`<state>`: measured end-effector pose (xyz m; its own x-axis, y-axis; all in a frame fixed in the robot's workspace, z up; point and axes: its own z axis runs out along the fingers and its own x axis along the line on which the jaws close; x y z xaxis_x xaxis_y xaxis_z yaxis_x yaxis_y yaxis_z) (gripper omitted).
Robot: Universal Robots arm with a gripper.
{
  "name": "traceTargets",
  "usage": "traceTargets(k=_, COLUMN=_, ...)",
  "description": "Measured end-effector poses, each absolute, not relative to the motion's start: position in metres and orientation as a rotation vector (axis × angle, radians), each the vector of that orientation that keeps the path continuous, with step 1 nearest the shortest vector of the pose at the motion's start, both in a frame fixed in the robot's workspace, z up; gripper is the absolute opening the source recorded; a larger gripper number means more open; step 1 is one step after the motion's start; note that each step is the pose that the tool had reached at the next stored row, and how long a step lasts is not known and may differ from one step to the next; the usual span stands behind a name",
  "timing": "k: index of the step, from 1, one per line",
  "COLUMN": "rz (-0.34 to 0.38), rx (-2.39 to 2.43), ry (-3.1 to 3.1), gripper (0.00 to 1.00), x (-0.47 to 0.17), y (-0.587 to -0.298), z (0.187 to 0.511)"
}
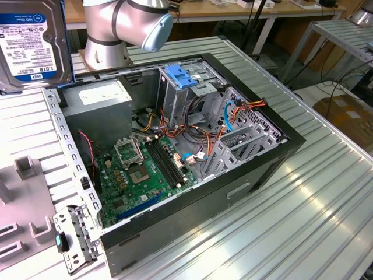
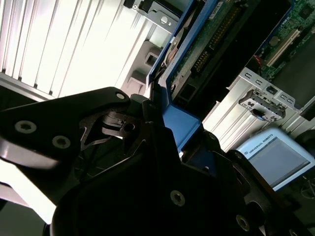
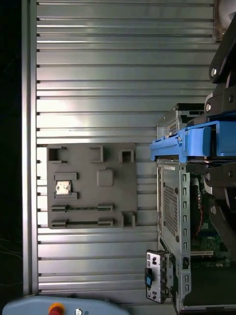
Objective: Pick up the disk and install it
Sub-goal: 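Pick up the disk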
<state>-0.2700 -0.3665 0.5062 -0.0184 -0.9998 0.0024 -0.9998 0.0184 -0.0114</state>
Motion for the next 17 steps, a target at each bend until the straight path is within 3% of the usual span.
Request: traceTargets(k=17, rz=-0.015, rx=-2.196, ry=2.237, gripper=0.37, x=-0.220, y=-0.366, z=0.506)
